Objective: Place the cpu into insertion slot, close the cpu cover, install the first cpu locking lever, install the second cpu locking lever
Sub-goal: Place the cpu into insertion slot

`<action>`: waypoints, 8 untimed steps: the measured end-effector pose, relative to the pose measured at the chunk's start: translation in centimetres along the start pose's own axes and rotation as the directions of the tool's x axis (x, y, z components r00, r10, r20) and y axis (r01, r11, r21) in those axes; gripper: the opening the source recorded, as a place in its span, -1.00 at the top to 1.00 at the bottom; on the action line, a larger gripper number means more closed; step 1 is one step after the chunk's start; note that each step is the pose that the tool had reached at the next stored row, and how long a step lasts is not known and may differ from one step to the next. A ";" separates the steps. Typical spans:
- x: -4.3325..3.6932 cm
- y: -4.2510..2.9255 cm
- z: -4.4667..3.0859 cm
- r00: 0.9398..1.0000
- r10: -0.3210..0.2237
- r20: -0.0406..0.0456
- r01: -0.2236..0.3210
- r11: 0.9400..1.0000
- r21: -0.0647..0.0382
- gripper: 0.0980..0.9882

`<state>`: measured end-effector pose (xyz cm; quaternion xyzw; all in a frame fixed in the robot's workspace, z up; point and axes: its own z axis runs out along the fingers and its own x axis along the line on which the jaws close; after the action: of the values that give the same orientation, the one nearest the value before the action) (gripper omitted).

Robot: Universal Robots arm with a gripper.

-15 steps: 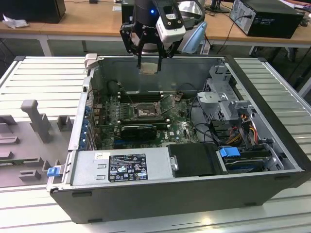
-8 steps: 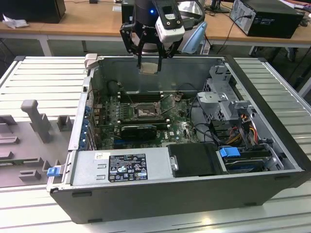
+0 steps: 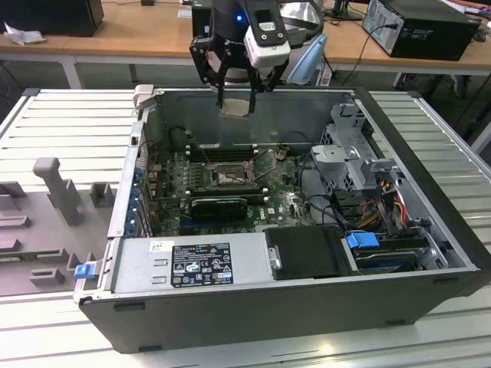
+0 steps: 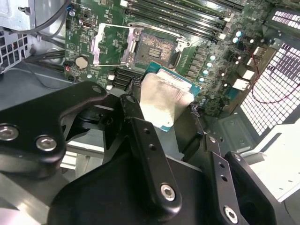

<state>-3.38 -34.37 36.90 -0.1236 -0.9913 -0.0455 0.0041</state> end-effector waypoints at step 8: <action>0.00 0.00 0.01 0.998 0.057 0.005 -0.057 0.998 -0.001 0.03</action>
<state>-3.38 -34.37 36.89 -0.1520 -0.9873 -0.0456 0.0028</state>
